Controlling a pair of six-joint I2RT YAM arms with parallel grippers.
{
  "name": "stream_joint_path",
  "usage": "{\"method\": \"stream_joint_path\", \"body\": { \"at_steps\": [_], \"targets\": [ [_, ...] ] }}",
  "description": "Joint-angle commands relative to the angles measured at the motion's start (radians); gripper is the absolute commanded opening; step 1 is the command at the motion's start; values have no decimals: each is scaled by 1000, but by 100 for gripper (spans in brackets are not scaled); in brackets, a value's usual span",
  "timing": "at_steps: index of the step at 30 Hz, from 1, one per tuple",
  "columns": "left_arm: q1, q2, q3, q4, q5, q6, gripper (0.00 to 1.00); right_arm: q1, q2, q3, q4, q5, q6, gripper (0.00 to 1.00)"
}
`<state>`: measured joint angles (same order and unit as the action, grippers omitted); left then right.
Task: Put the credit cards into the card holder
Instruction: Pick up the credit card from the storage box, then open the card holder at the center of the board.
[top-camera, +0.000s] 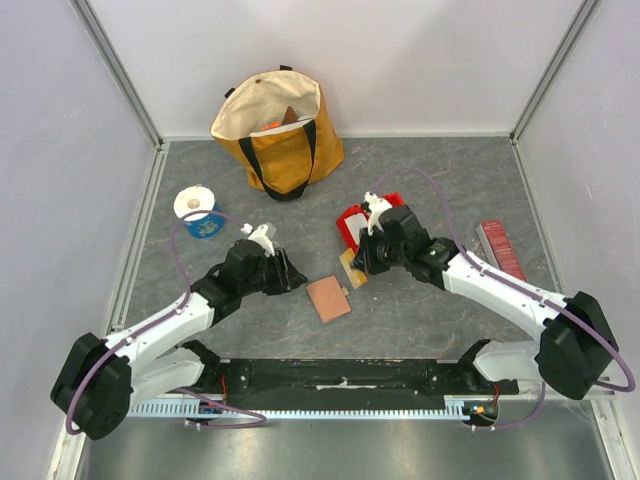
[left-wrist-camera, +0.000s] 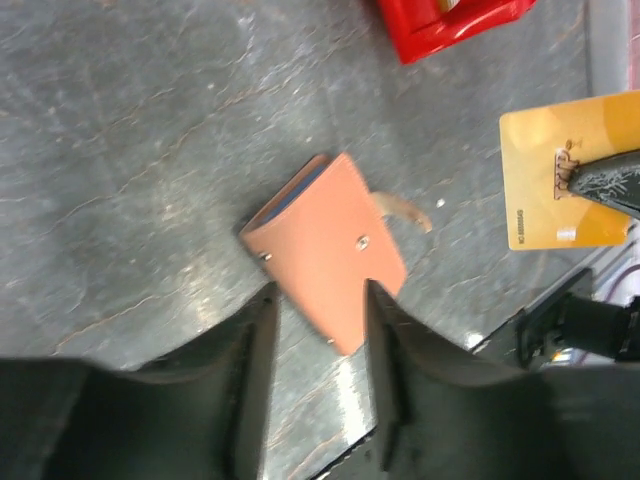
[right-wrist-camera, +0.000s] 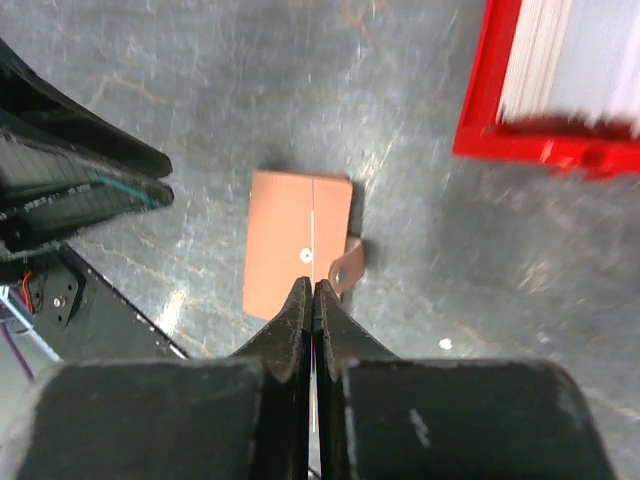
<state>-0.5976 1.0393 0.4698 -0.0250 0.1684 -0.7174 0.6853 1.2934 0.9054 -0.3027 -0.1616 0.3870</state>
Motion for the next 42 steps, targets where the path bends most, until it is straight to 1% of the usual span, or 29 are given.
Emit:
{"method": "stream_joint_path", "body": {
  "at_steps": [1, 2, 3, 4, 5, 6, 10, 15, 18, 20, 26, 34, 42],
  "targets": [
    [-2, -62, -28, -71, -10, -39, 31, 49, -25, -74, 137, -3, 165, 0],
    [-4, -68, -34, -87, -15, -40, 24, 66, -5, -74, 143, -1, 170, 0],
    [-4, -70, -34, -99, -20, -40, 14, 80, 10, -66, 142, 2, 170, 0],
    [-2, -71, -31, -111, -23, -33, 8, 94, 30, -59, 142, 11, 168, 0],
    [-4, -70, -27, -121, -24, -30, 3, 103, 49, -51, 139, 19, 167, 0],
    [-2, -68, -22, -130, -26, -27, 2, 111, 66, -42, 136, 19, 164, 0],
    [-4, -44, 4, -156, -38, -22, 2, 132, 115, -11, 111, 43, 145, 0],
    [-14, 1, 27, -168, -40, -19, 2, 135, 155, 1, 47, 140, 115, 0],
    [-40, 34, 41, -170, -53, -16, 2, 134, 161, -7, 22, 212, 105, 0],
    [-67, 65, 55, -170, -70, -24, 2, 134, 178, -10, 13, 226, 105, 0],
    [-100, 117, 49, -153, -107, -77, 2, 134, 219, -34, 56, 177, 113, 0],
    [-107, 240, 53, -105, -78, -82, 2, 134, 262, -42, 93, 108, 128, 0],
    [-107, 341, 95, -58, -44, -68, 2, 134, 224, -71, 137, 48, 165, 0]
  ]
}}
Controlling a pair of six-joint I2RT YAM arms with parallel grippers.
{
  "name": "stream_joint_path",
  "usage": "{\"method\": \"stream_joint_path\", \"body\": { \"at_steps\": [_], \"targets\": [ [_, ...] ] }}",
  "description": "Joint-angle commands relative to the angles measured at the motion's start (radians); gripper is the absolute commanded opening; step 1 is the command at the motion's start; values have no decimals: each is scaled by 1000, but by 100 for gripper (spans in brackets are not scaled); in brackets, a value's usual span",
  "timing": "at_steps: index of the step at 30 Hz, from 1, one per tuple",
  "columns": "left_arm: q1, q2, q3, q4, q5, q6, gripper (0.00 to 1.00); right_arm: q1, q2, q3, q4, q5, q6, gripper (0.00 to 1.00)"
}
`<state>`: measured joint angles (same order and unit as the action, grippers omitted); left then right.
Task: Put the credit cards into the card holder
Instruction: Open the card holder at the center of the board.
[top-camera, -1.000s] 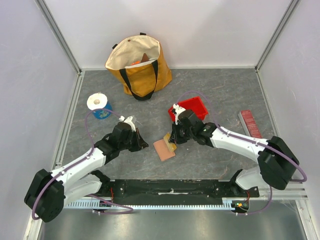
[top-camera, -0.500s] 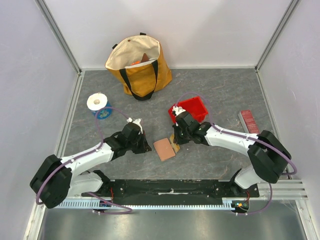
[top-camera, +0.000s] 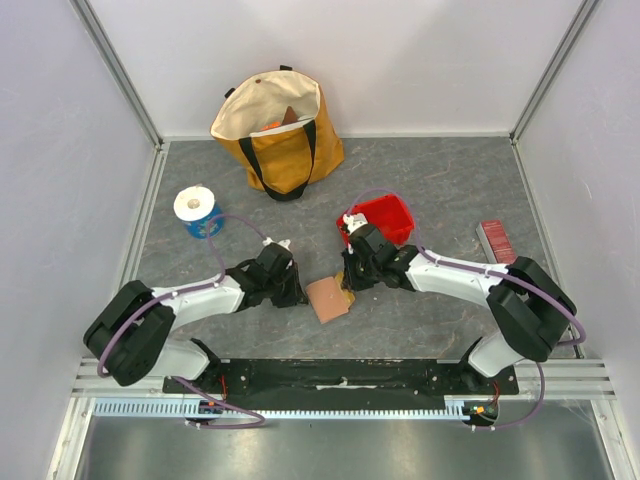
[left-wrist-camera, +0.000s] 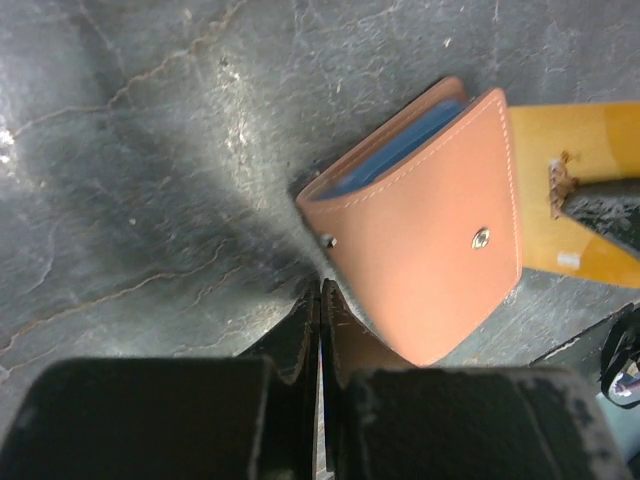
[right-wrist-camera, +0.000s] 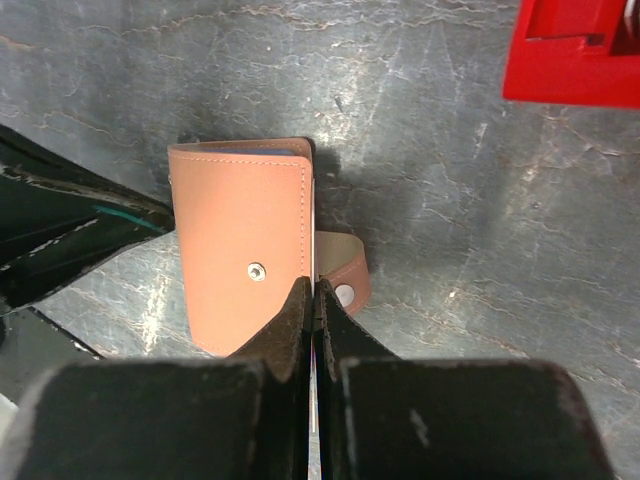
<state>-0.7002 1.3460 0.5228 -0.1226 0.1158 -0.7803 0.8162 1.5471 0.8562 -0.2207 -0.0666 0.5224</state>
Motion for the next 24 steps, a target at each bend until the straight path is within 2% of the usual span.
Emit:
{"method": "stream_joint_path", "body": {
  "at_steps": [1, 12, 19, 24],
  "targets": [
    [-5, 42, 48, 40, 10, -1, 2, 3, -42, -25, 60, -55, 33, 0],
    [-5, 96, 112, 38, 15, 15, 2, 3, -108, -43, 132, -159, 85, 0],
    [-2, 67, 103, 32, 1, 16, 2, 6, -47, -98, 313, -237, 192, 0],
    [-2, 35, 80, 32, -22, 6, 7, 29, 1, -129, 376, -203, 241, 0]
  ]
}}
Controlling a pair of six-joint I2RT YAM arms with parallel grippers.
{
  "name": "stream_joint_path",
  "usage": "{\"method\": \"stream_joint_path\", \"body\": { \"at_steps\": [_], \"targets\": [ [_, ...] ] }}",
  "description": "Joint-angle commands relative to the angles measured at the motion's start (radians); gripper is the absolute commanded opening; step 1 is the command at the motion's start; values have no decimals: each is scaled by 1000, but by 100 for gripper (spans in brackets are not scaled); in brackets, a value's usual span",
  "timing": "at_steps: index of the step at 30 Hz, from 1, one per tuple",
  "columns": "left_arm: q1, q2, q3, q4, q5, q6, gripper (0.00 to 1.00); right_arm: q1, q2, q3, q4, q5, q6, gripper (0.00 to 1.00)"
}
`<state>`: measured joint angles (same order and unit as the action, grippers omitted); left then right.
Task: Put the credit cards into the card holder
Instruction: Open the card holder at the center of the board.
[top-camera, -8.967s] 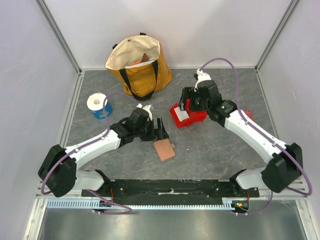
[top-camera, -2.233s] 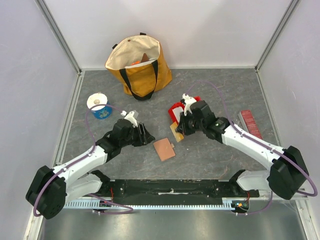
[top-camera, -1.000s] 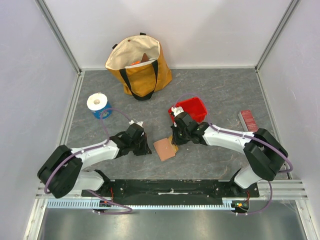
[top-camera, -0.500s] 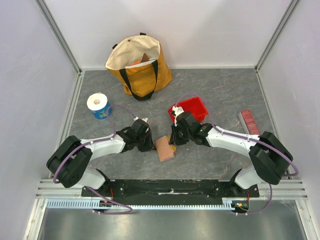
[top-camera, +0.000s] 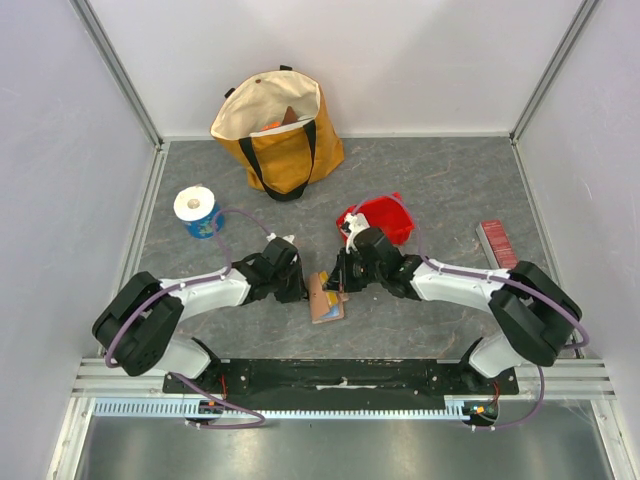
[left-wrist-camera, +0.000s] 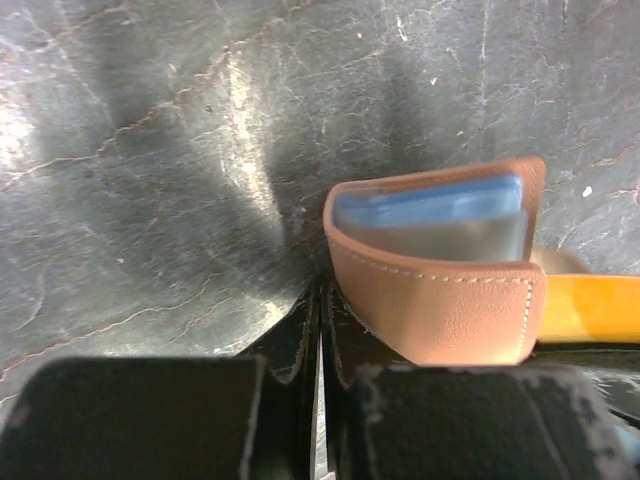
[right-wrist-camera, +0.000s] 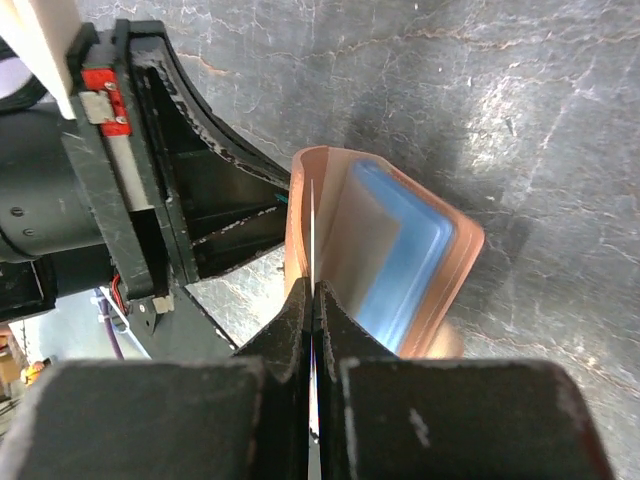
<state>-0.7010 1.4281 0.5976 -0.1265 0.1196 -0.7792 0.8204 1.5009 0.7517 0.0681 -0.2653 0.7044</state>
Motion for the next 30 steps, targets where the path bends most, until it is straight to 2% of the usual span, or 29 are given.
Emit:
{"method": "stream_joint_path", "body": {
  "at_steps": [1, 4, 9, 13, 17, 23, 26, 30],
  "targets": [
    [0, -49, 4, 36, -28, 5, 8, 32, 56, -23, 87, -6, 56, 0],
    [0, -54, -2, 27, -32, -2, 10, 63, 90, -6, 55, 40, 52, 0],
    [5, -83, -28, 36, -35, -18, 22, 86, 122, 9, 36, 98, 50, 0],
    [11, -138, -47, 21, -54, -29, 39, 88, 121, 9, 21, 140, 56, 0],
    [11, -185, -47, -19, -58, -22, 46, 94, 137, 29, 6, 141, 47, 0],
    [12, -371, -90, 1, -34, -31, 66, 95, 159, 51, -24, 159, 47, 0],
    [11, -411, -99, 19, 6, -35, 69, 97, 159, 54, -27, 163, 47, 0],
    [8, -374, -121, 59, 43, -46, 69, 97, 157, 55, -25, 161, 47, 0]
  ]
}}
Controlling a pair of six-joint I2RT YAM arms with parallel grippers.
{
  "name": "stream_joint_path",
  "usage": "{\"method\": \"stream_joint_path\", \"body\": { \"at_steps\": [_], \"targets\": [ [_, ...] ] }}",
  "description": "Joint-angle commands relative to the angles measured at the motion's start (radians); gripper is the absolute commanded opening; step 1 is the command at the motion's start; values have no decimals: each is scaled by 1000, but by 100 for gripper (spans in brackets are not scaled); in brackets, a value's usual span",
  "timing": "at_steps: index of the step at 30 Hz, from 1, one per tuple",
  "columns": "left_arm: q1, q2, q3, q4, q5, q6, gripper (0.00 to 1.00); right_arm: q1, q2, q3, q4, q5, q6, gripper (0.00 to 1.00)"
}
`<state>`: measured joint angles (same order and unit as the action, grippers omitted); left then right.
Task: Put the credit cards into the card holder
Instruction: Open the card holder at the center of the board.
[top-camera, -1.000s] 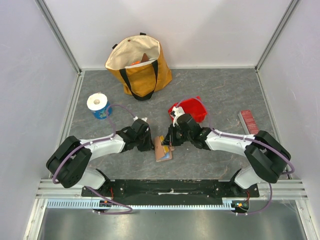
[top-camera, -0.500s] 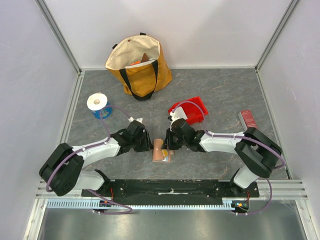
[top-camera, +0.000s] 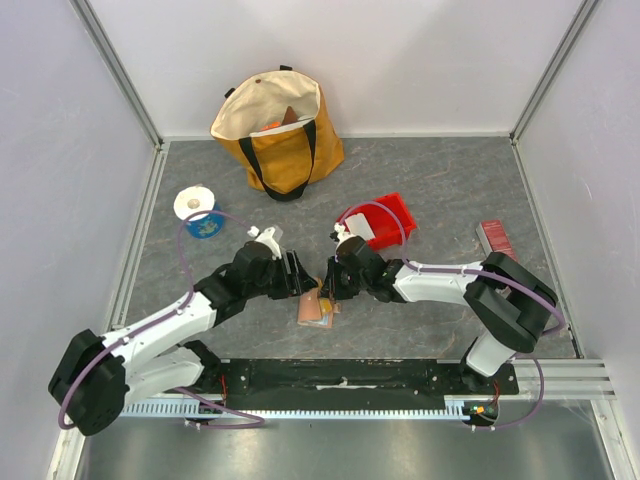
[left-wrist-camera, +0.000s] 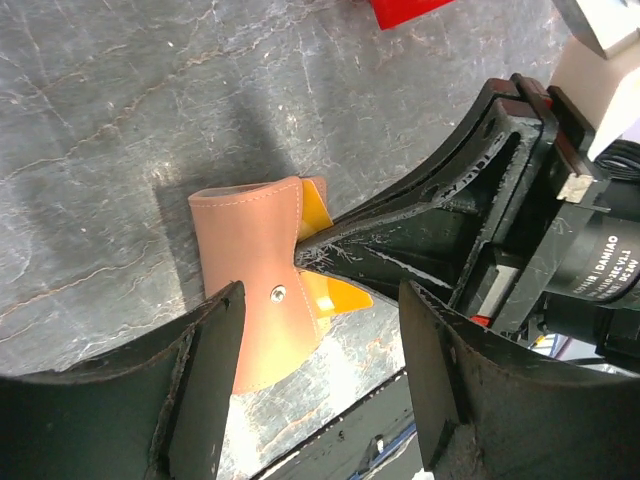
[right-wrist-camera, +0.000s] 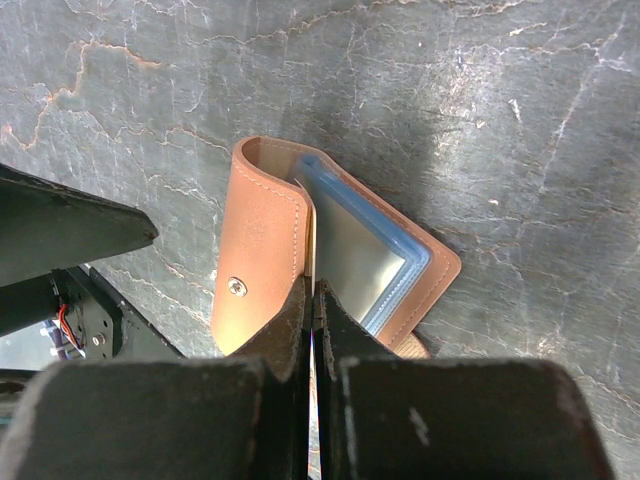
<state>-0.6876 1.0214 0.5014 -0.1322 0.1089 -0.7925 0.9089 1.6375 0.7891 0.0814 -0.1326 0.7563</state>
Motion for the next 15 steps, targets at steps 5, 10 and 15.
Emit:
{"method": "stream_joint_path", "body": {
  "at_steps": [5, 10, 15],
  "targets": [
    [-6, 101, -24, 51, 52, -14, 63, 8, 10, 12, -31, 22, -6, 0],
    [-6, 134, -26, 33, 48, 16, 53, 8, 2, 9, -22, 13, -8, 0],
    [-6, 120, -34, -10, -4, 26, 36, 7, -4, 1, -23, 21, -3, 0]
  ]
}}
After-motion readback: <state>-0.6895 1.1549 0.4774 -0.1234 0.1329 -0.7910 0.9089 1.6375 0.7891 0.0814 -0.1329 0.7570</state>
